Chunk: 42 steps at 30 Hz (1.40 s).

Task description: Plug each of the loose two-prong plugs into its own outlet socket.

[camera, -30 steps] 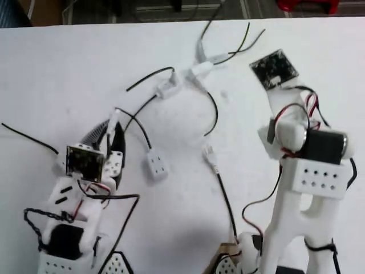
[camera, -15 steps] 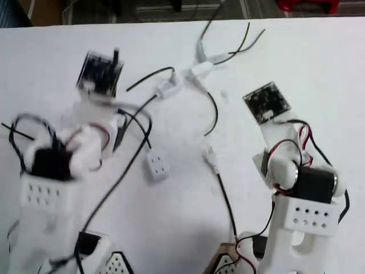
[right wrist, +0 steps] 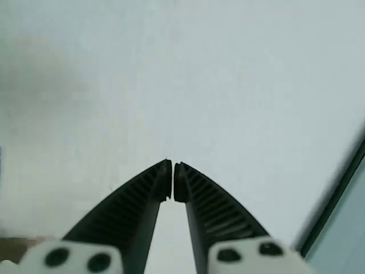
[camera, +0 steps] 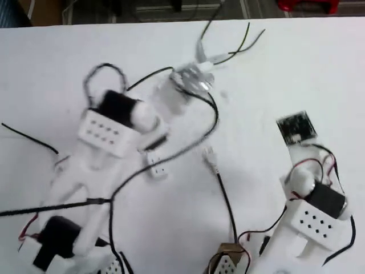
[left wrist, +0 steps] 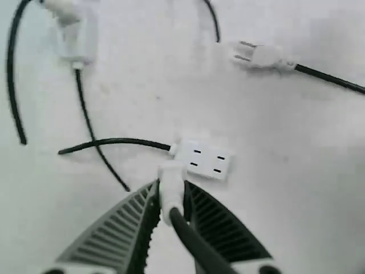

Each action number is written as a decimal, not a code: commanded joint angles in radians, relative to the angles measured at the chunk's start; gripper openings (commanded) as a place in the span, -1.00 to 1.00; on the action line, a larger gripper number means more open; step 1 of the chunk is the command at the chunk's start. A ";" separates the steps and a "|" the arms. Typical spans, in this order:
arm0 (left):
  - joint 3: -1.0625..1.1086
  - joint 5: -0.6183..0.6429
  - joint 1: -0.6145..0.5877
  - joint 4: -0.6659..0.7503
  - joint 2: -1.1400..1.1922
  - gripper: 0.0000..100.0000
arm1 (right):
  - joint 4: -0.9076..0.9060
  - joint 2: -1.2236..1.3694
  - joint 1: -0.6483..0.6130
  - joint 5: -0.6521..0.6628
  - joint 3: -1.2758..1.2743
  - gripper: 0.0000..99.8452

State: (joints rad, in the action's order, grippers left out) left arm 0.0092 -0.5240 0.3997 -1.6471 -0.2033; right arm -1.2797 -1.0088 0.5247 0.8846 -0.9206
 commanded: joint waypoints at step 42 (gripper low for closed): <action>0.776 -0.035 0.010 0.575 -0.217 -0.95 | 0.659 -0.015 0.219 0.282 -0.721 -0.96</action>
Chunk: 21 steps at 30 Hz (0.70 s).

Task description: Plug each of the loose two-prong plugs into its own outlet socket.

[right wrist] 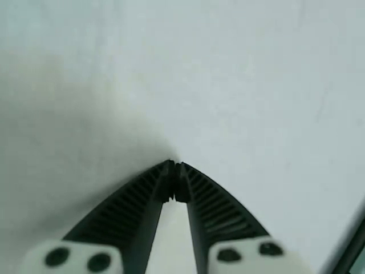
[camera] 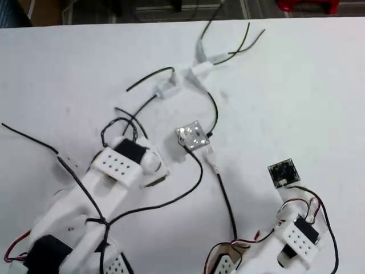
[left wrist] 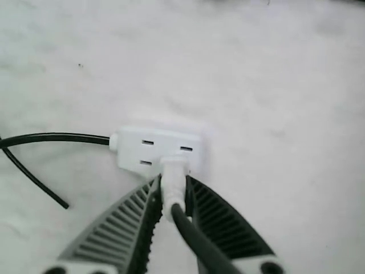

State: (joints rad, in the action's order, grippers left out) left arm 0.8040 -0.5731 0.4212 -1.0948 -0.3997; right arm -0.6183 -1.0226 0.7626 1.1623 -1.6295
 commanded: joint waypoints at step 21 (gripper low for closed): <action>-0.074 0.084 0.054 0.008 0.105 -0.95 | -0.005 -0.001 -0.018 0.005 -0.012 -0.96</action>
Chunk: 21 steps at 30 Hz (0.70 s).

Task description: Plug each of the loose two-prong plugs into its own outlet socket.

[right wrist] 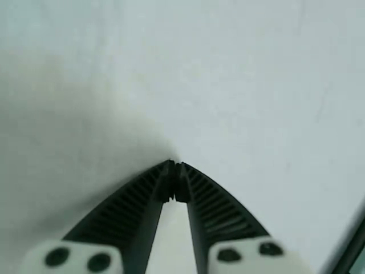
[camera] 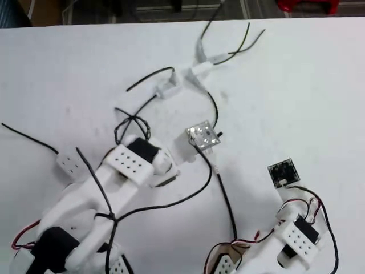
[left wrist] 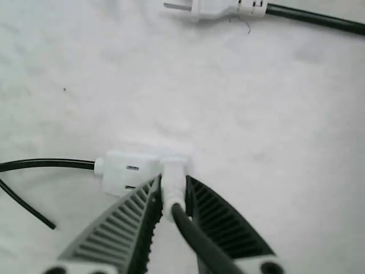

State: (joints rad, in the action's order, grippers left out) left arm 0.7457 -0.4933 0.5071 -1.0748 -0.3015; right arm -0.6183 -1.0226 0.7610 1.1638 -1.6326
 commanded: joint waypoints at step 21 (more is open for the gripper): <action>0.015 -0.040 -0.099 -0.098 -0.188 -0.95 | -0.007 0.005 -0.015 0.003 -0.012 -0.96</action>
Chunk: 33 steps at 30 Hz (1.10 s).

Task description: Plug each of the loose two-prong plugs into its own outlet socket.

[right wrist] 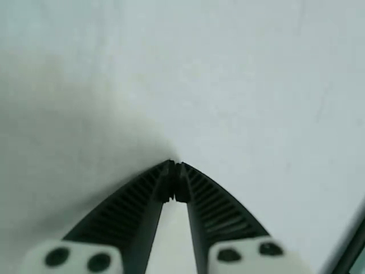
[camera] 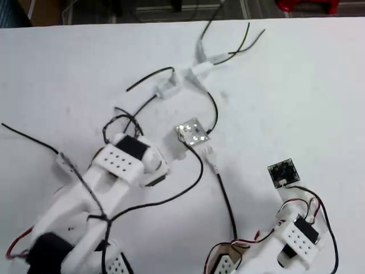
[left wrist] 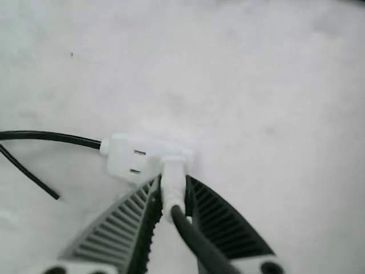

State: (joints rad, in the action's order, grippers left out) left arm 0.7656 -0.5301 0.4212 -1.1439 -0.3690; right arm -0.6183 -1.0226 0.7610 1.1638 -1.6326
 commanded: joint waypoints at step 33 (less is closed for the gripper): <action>0.114 -0.153 -0.042 0.123 0.051 -0.95 | 0.001 -0.001 -0.013 0.003 -0.040 -0.96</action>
State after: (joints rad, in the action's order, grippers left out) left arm 0.9022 -0.6467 0.4212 -1.0319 -0.3828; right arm -0.6183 -1.0242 0.7610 1.1638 -1.6525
